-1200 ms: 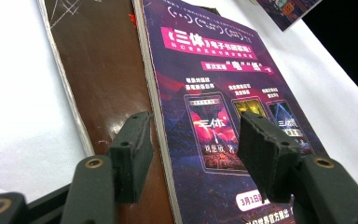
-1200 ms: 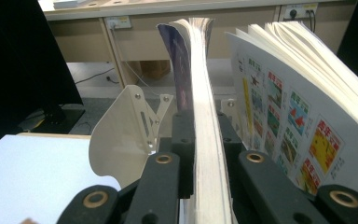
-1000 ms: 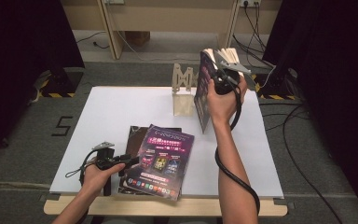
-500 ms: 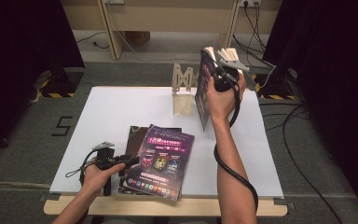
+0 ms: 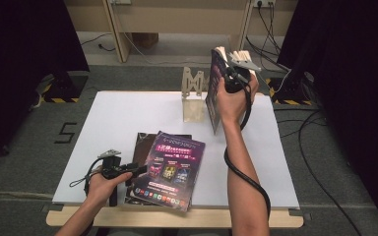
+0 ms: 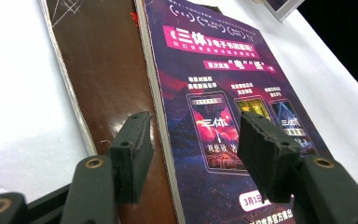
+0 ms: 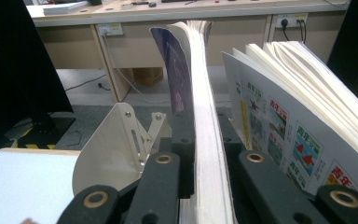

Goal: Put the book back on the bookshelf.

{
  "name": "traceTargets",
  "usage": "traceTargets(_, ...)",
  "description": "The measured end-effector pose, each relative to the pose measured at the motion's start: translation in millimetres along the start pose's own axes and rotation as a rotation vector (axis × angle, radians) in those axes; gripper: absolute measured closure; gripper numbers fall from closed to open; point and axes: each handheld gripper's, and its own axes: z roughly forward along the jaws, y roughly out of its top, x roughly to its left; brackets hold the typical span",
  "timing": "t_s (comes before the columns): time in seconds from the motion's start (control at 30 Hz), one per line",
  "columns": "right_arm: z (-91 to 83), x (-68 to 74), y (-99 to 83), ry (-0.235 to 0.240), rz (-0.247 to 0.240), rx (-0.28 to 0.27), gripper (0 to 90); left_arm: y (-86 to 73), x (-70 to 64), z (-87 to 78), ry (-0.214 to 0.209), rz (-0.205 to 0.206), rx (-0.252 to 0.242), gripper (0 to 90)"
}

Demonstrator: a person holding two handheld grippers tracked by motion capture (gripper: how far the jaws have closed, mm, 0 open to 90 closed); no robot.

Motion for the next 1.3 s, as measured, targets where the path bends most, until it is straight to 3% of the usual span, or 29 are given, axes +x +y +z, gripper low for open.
traceTargets(1.3, 34.6, -1.5, 4.3, -0.037, 0.012, 0.014, 83.0, -0.7, 1.3, 1.5, 0.002, -0.003, 0.006, 43.9)
